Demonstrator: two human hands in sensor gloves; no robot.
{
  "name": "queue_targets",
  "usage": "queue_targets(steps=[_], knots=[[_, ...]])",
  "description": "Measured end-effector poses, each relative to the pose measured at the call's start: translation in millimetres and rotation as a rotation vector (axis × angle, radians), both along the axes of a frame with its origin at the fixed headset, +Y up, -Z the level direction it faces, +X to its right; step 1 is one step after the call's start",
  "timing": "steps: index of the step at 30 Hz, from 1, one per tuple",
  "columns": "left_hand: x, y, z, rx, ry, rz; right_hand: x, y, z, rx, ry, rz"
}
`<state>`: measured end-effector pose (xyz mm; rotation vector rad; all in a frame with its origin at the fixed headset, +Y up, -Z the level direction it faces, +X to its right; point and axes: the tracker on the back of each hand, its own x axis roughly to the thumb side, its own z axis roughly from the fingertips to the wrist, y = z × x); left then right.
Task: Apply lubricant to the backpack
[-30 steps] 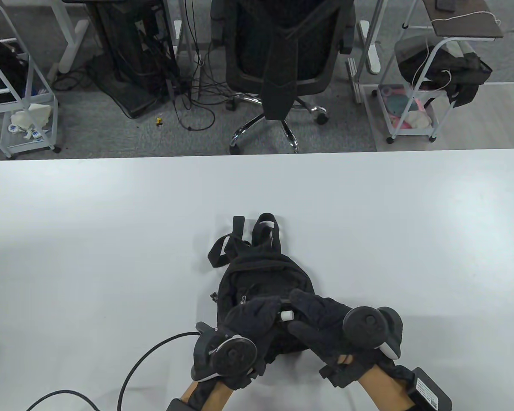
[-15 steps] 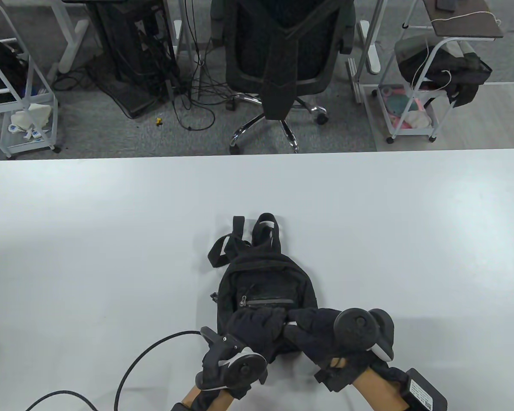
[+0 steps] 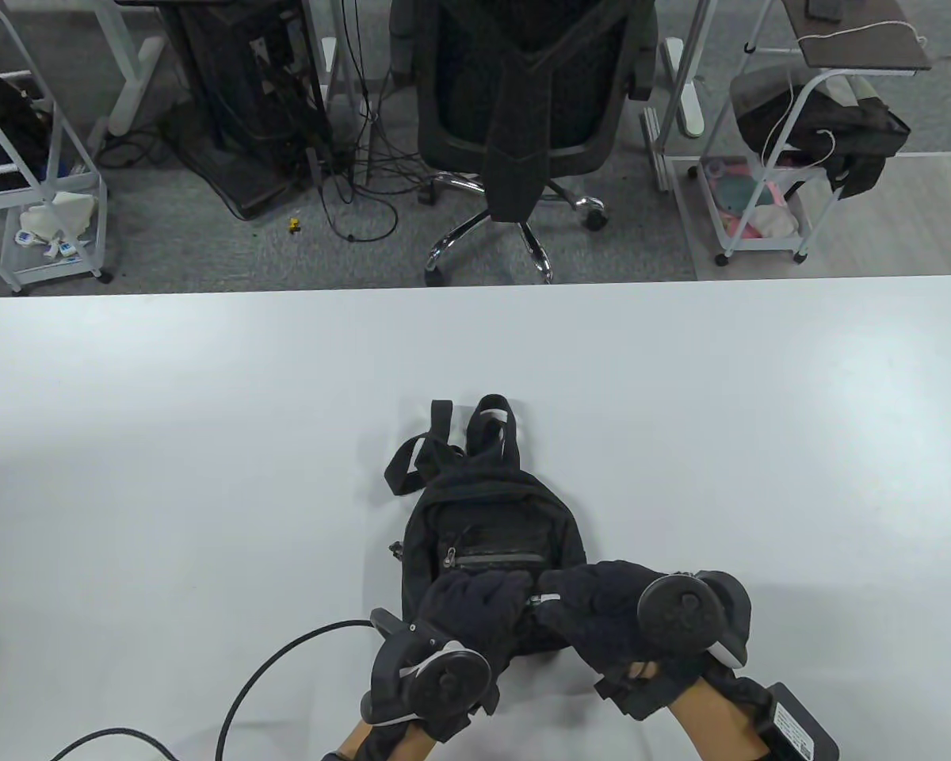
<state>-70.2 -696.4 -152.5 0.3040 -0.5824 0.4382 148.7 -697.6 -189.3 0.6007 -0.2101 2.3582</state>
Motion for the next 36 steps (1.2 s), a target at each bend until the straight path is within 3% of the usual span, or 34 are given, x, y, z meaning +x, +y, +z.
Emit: queue_targets(steps=[20,28,29,30,31,33,34,36], knots=[[-4,1,-3,-0.186,-0.051,0.026,-3,6,5,0.021,0.078,0.104],[-7,-3,-12,-0.348,-0.054,0.066,-2,6,5,0.04,0.078,0.144],[-8,-4,-14,-0.36,-0.043,0.068,1,7,5,0.052,0.053,0.136],[-16,-8,-16,-0.364,0.004,-0.038,13,13,1,0.107,-0.015,0.158],[-28,-11,-20,-0.368,0.029,-0.068,32,18,-6,0.088,-0.053,0.119],[-36,-11,-24,-0.421,0.018,0.126,48,22,-12,0.005,-0.051,-0.021],[-37,-9,-25,-0.443,0.009,0.184,49,24,-12,0.002,-0.068,0.012],[-37,-7,-25,-0.416,0.011,0.143,47,25,-11,0.047,-0.102,0.071]])
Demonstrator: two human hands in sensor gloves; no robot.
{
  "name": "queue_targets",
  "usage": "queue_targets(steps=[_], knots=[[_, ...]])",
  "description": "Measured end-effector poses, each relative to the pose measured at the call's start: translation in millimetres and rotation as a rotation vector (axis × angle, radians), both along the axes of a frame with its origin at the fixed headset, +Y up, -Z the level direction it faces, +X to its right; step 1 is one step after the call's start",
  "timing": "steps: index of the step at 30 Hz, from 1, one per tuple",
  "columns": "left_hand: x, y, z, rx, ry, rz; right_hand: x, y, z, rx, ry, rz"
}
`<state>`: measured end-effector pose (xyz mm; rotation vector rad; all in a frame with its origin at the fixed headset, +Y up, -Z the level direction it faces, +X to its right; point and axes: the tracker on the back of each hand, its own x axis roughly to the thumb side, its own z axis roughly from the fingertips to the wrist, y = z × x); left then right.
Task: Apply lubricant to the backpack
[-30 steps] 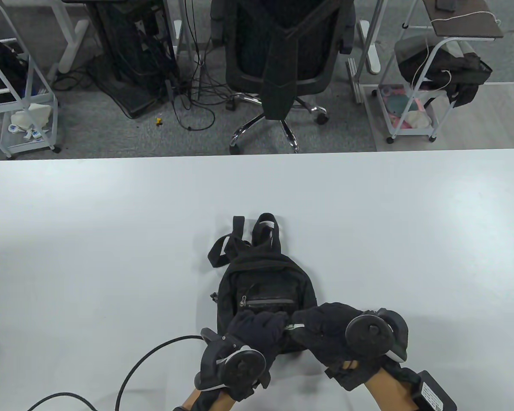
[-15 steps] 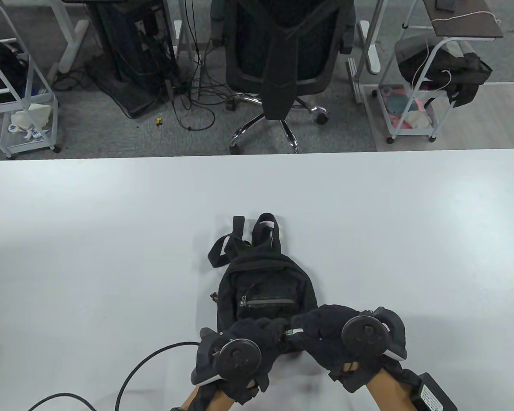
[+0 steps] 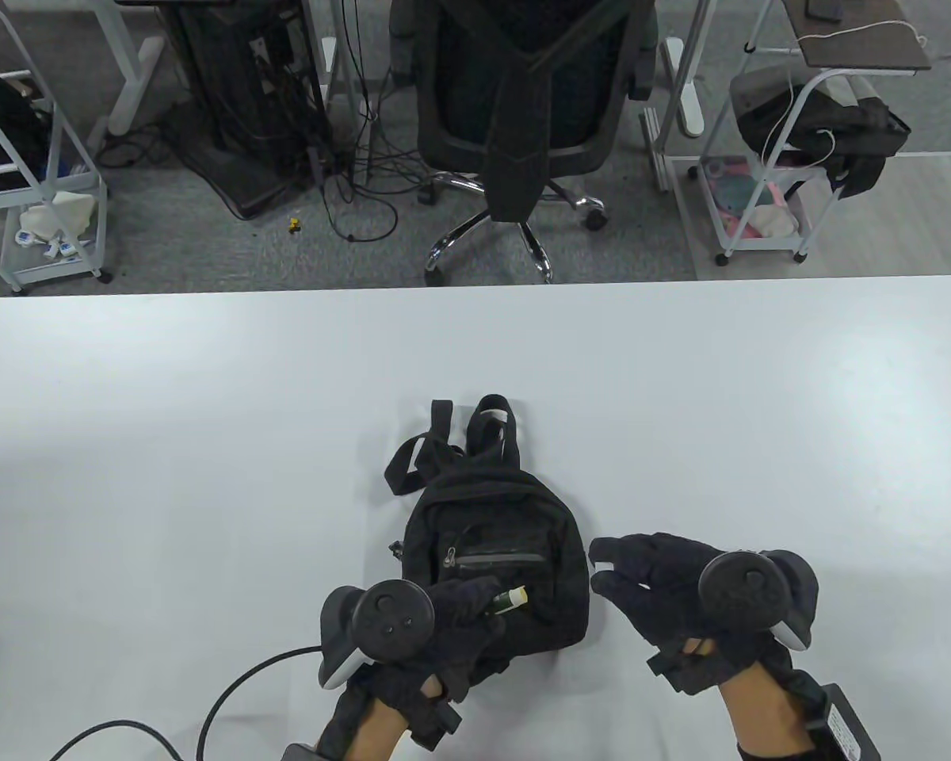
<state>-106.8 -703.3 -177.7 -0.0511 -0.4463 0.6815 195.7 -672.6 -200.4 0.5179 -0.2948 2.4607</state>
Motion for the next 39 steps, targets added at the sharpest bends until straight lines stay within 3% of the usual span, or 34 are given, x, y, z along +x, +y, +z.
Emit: queue_targets(steps=[2,8,12,16,22,26,35,39], knots=[[-2,-2,0,0.029,-0.02,-0.021,-3,0,1,0.017,-0.018,-0.001],[-9,-13,-5,-0.027,-0.083,0.337,12,-15,-13,-0.018,-0.235,0.127],[-9,-17,-4,-0.011,-0.104,0.321,19,-36,-28,-0.132,-0.361,0.28],[-12,-18,-3,0.052,-0.038,0.338,21,-60,-40,-0.232,-0.385,0.304],[-18,-15,-1,0.079,0.024,0.352,6,-78,-45,-0.215,-0.462,0.529],[-21,-12,-1,0.12,0.059,0.345,7,-89,-50,-0.264,-0.495,0.558],[-26,-9,0,0.178,0.12,0.333,13,-93,-51,-0.321,-0.497,0.515],[-30,-9,-1,0.179,0.148,0.354,18,-85,-48,-0.327,-0.495,0.491]])
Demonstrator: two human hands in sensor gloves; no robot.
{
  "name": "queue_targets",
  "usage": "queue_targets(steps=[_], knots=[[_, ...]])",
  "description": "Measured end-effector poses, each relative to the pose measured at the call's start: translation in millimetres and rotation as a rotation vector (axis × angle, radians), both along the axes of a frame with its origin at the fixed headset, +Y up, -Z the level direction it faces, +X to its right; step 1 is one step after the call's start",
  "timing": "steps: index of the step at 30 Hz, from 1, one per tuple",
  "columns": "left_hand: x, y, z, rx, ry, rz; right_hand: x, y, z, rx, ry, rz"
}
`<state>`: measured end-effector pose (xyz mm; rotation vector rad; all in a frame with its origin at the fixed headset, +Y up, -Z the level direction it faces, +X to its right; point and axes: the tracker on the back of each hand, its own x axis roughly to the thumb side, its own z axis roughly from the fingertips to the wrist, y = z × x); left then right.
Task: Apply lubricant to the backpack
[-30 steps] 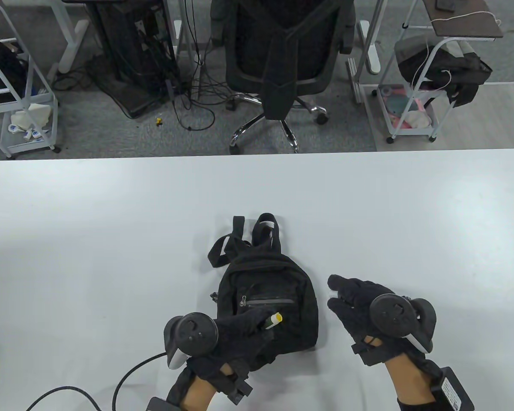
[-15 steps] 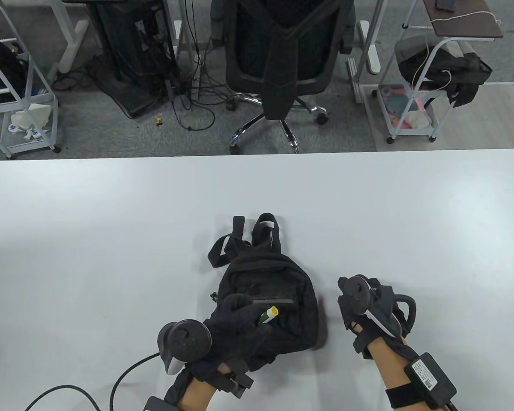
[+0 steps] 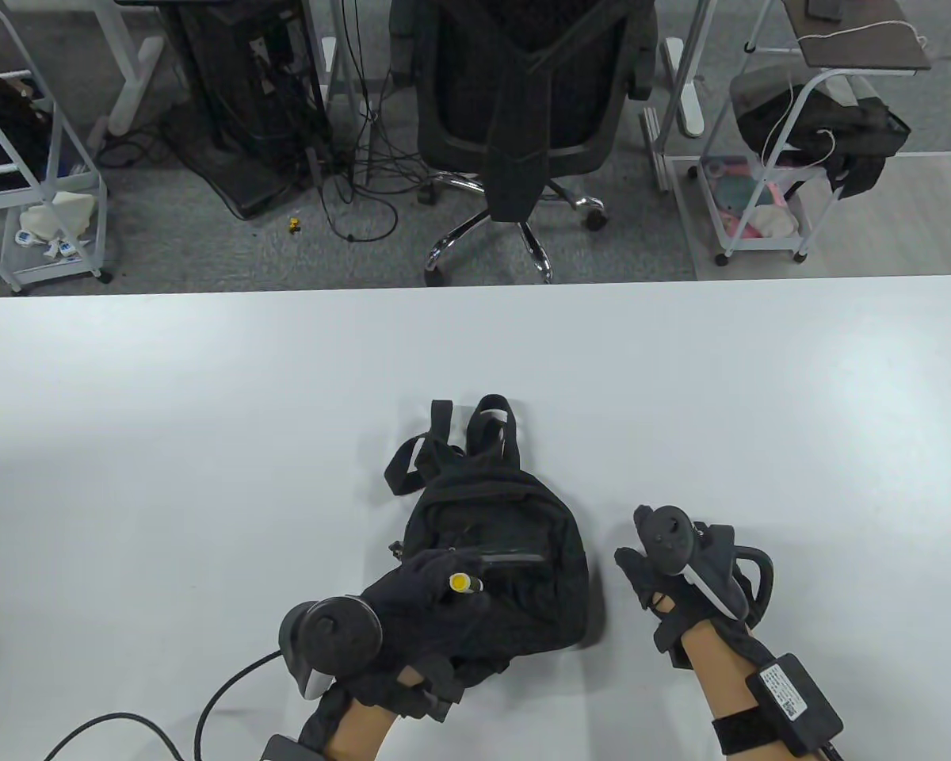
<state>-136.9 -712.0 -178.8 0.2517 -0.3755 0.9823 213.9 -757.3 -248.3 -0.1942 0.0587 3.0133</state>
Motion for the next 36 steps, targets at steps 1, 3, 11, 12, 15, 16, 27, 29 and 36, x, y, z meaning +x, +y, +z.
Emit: queue_targets(steps=[1,3,11,12,15,16,27,29,36], knots=[[-1,0,0,-0.001,0.008,0.011,2,4,1,0.002,-0.006,-0.003],[-3,-1,-1,-0.023,0.016,0.038,6,15,6,0.044,-0.021,-0.005],[5,-1,2,-0.035,-0.076,0.152,-33,62,46,0.282,0.258,-0.412],[6,-1,3,-0.039,-0.1,0.164,-39,63,49,0.27,0.29,-0.482],[13,-5,4,-0.039,-0.193,0.224,-55,59,57,0.176,0.386,-0.718],[15,-5,4,-0.033,-0.22,0.236,-58,57,57,0.14,0.411,-0.771],[26,-11,7,-0.019,-0.332,0.316,-78,26,55,-0.268,0.49,-1.228],[27,-11,8,-0.02,-0.335,0.318,-80,24,55,-0.283,0.499,-1.241],[29,-11,8,-0.02,-0.349,0.305,-82,24,55,-0.292,0.51,-1.276]])
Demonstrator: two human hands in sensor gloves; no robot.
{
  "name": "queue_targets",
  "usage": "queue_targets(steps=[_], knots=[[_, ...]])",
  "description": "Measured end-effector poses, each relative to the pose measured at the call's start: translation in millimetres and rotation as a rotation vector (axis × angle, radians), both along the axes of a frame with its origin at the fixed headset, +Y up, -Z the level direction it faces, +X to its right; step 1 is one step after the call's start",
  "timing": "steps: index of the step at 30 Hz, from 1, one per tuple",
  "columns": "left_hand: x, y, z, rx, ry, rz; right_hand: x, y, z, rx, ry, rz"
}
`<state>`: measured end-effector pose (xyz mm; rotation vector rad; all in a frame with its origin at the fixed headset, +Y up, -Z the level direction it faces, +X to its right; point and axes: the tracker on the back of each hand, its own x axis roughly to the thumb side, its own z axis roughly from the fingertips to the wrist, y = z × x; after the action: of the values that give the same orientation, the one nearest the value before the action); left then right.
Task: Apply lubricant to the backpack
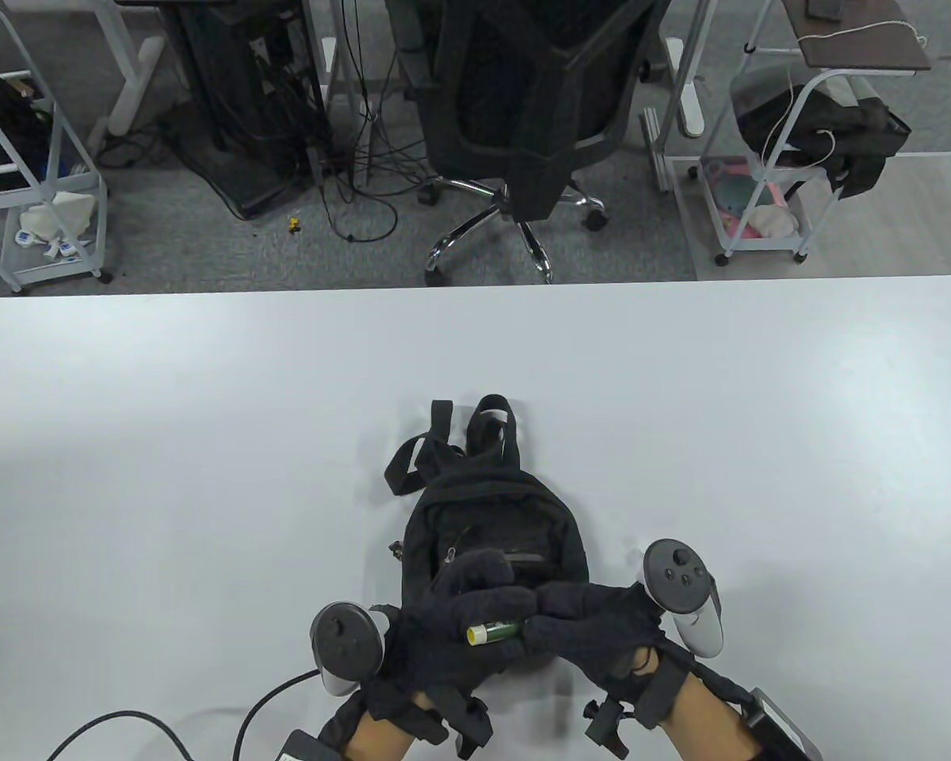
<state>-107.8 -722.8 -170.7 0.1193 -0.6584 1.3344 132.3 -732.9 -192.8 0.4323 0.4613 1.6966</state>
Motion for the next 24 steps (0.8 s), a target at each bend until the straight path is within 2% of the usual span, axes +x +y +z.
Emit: queue_targets(steps=[5,9,11,15,17,20,24], knots=[[-4,3,0,0.012,0.005,0.041,6,2,-2,0.009,-0.041,-0.026],[-12,7,-1,0.032,0.061,0.037,11,7,-1,0.058,-0.101,-0.021],[-15,8,-1,0.038,0.082,0.029,12,10,1,0.115,-0.132,-0.017],[-17,8,0,0.045,0.097,0.03,10,21,11,0.38,-0.244,0.095],[-17,8,0,0.043,0.105,0.024,10,25,15,0.453,-0.278,0.118],[-16,7,-1,0.039,0.1,0.016,10,28,17,0.511,-0.288,0.145],[-15,6,-2,0.034,0.091,0.007,11,29,16,0.531,-0.287,0.165]])
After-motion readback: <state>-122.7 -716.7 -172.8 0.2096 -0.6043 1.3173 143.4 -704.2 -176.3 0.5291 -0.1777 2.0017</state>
